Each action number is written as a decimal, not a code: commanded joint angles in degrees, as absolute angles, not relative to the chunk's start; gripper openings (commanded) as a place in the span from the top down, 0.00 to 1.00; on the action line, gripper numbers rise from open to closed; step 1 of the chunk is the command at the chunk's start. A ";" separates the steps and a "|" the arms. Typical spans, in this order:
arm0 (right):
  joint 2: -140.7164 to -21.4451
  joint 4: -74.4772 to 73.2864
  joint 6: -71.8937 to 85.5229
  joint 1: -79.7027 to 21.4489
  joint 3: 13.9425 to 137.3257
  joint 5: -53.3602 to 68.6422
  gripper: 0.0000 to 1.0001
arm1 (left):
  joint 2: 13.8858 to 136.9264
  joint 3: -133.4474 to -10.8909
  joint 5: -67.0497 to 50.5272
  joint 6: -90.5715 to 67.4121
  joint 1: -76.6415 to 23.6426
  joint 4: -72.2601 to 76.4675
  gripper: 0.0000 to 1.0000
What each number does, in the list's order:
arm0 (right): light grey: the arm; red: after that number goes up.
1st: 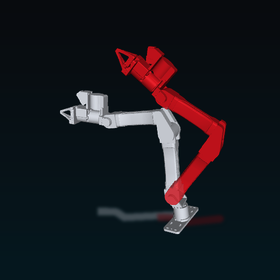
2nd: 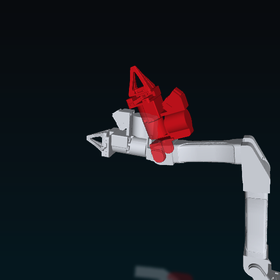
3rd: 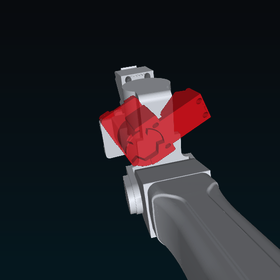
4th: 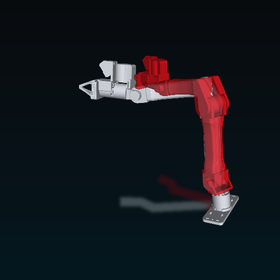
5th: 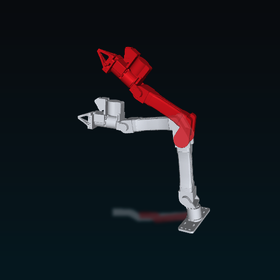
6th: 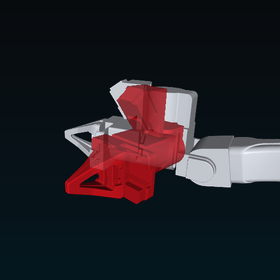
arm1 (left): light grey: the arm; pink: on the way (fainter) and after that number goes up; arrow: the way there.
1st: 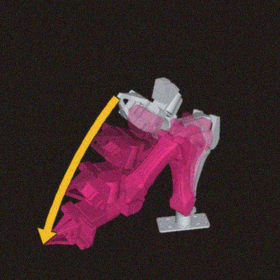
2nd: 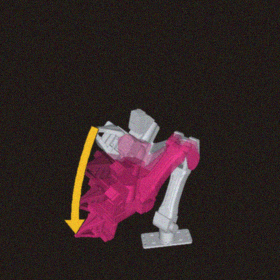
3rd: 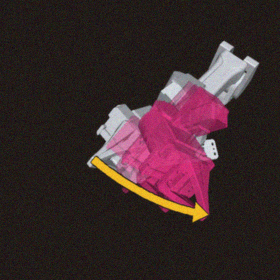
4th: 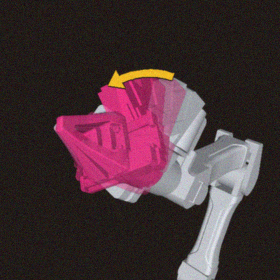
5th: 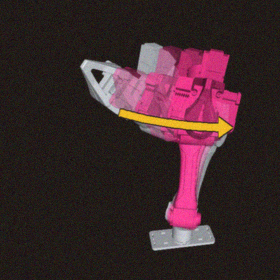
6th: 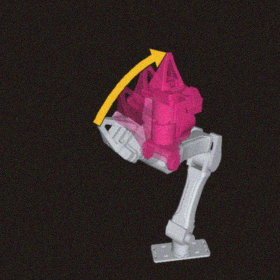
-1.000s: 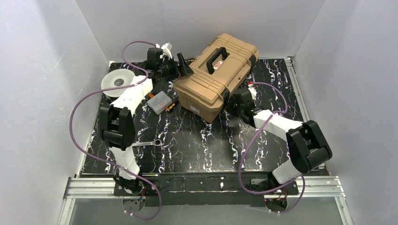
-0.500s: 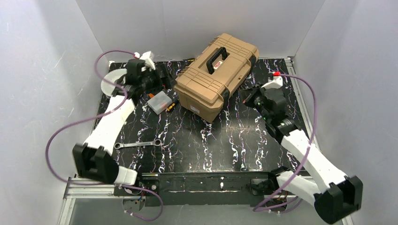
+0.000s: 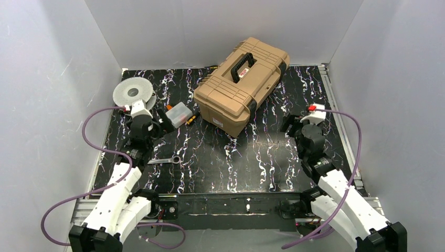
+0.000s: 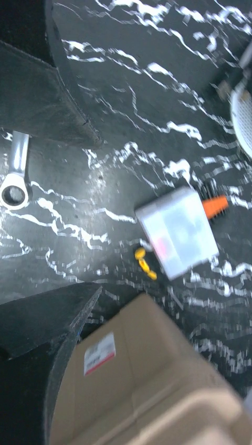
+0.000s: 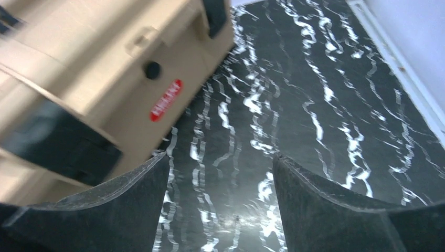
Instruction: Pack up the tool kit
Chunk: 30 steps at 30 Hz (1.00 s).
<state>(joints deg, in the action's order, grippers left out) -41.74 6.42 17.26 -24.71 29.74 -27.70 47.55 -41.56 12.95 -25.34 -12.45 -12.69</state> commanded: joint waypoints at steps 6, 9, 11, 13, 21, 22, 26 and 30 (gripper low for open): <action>-39.79 23.93 10.09 -17.97 19.70 -29.86 0.19 | 43.92 -29.28 29.63 -33.41 -12.34 -4.34 0.02; -43.19 24.16 11.80 -14.16 20.10 -26.56 0.17 | 43.49 -23.97 26.35 -30.40 -12.35 4.11 0.02; -45.25 26.83 12.91 -11.29 19.16 -24.35 0.16 | 44.09 -20.60 25.21 -27.66 -12.35 10.32 0.02; -47.29 29.49 13.55 -7.94 17.92 -23.06 0.16 | 46.63 -18.59 26.74 -25.60 -12.36 15.16 0.02; -55.69 49.35 9.24 -2.97 10.91 -18.30 0.14 | 57.04 -15.82 23.41 -16.37 -12.19 35.36 0.02; -55.42 48.02 8.14 -2.82 11.49 -16.79 0.13 | 57.68 -15.99 22.90 -14.88 -12.07 36.39 0.02; -57.82 40.20 5.54 -2.19 14.76 -12.04 0.13 | 58.04 -16.85 23.45 -7.68 -12.17 34.71 0.02; -61.34 47.43 5.57 -2.13 11.75 -11.06 0.12 | 63.32 -11.25 23.92 -2.34 -12.13 49.28 0.02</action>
<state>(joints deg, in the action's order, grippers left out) -58.63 39.18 7.66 -2.48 12.10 -13.74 59.02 -15.55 22.92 -10.22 -12.43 35.44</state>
